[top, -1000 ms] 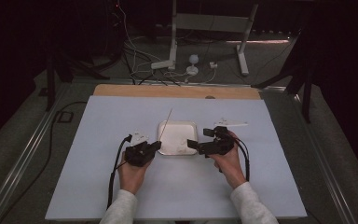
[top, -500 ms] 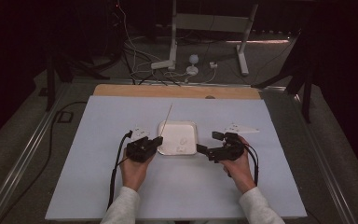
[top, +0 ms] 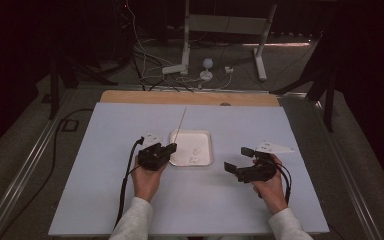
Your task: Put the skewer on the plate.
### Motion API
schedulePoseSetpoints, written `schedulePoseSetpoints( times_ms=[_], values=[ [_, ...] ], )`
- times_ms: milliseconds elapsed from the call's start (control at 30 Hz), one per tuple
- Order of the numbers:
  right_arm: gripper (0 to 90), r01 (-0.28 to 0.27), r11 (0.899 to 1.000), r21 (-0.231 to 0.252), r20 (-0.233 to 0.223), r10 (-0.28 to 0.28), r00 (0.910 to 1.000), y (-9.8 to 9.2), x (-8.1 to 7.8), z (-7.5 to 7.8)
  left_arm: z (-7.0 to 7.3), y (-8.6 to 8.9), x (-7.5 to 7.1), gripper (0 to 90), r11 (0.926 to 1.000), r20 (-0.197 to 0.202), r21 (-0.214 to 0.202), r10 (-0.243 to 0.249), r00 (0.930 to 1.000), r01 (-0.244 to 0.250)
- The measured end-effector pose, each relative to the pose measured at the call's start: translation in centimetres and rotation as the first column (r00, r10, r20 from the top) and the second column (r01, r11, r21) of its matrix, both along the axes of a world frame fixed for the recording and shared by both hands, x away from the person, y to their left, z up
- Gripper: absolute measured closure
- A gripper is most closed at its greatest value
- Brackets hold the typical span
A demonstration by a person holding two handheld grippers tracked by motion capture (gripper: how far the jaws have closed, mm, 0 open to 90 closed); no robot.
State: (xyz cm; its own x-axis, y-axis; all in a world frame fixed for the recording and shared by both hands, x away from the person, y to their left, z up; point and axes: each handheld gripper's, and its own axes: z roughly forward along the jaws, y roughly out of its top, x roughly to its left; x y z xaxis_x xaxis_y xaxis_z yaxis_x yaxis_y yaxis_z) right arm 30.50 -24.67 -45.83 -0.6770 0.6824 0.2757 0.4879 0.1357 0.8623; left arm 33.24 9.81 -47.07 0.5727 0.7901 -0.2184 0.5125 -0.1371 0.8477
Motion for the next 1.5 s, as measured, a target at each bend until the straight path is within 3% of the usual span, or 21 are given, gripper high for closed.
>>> schedulePoseSetpoints(
  times_ms=[233, 567, 1133, 1500],
  values=[
    [0.0, 0.030, 1.000, -0.005, 0.020, -0.030, 0.9994, -2.1, -1.3, -0.6, 0.0, -0.6, 0.3, 89.2, 0.9999, -0.003, 0.011, 0.005, 1.0000, -0.005],
    [0.0, 0.094, 0.995, 0.028, 0.032, -0.095, 0.9950, -5.0, -2.3, -0.2, -0.5, -1.3, 1.0, 89.3, 0.9987, -0.023, 0.025, 0.045, 0.9987, -0.045],
    [0.0, 0.132, 0.990, 0.041, 0.040, -0.134, 0.9902, -6.5, -2.7, -0.1, -2.3, -2.7, 2.1, 89.2, 0.9946, -0.070, 0.080, 0.072, 0.9949, -0.066],
    [0.0, 0.147, 0.988, 0.049, 0.046, -0.149, 0.9877, -7.2, -2.9, 0.0, -3.2, -3.4, 1.9, 89.1, 0.9934, -0.117, 0.088, 0.084, 0.9895, -0.074]
  ],
)
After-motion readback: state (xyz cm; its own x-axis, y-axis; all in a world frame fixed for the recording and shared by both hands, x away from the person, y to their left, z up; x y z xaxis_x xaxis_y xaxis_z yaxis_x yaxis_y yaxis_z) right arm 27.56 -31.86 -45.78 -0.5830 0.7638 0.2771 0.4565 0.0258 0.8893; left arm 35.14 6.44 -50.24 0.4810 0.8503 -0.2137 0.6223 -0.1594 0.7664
